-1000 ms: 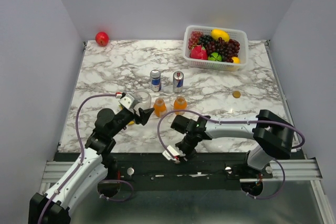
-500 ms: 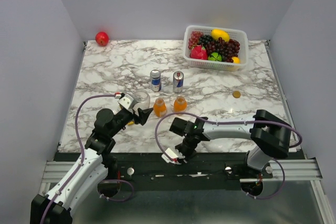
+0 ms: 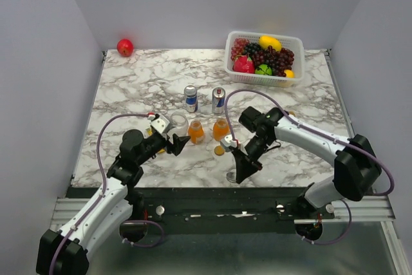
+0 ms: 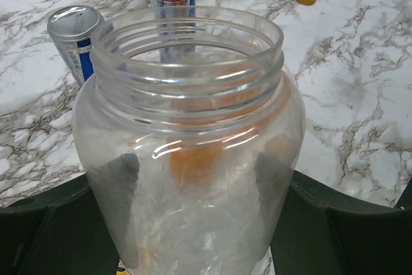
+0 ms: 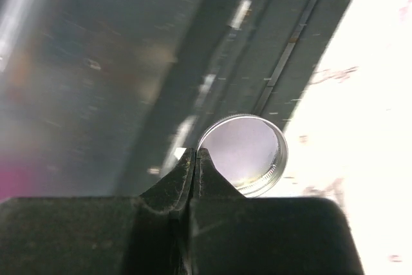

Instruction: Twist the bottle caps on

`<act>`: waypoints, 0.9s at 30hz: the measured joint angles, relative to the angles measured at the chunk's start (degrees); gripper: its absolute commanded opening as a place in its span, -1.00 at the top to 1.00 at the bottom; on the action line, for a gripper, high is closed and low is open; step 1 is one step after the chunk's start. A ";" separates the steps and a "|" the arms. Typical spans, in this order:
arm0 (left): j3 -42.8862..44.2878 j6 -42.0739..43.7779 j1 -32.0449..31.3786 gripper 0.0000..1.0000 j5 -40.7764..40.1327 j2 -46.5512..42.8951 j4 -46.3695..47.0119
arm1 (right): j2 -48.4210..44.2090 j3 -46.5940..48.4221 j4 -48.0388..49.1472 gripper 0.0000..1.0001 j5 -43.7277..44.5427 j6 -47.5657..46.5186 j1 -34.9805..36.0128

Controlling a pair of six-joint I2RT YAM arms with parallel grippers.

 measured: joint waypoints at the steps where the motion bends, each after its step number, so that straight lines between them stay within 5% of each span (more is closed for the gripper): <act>1: 0.26 0.20 0.00 1.00 0.09 0.44 -0.11 | 0.31 -0.15 -1.81 0.87 -1.42 -0.63 -1.22; 11: 7.93 4.90 0.04 1.00 0.24 7.30 -3.41 | 17.31 3.72 -10.21 0.88 -18.23 -10.64 -18.97; 27: 11.72 8.72 0.31 1.00 0.22 16.46 -4.09 | 37.86 1.40 -12.13 0.80 -21.22 -11.82 -32.81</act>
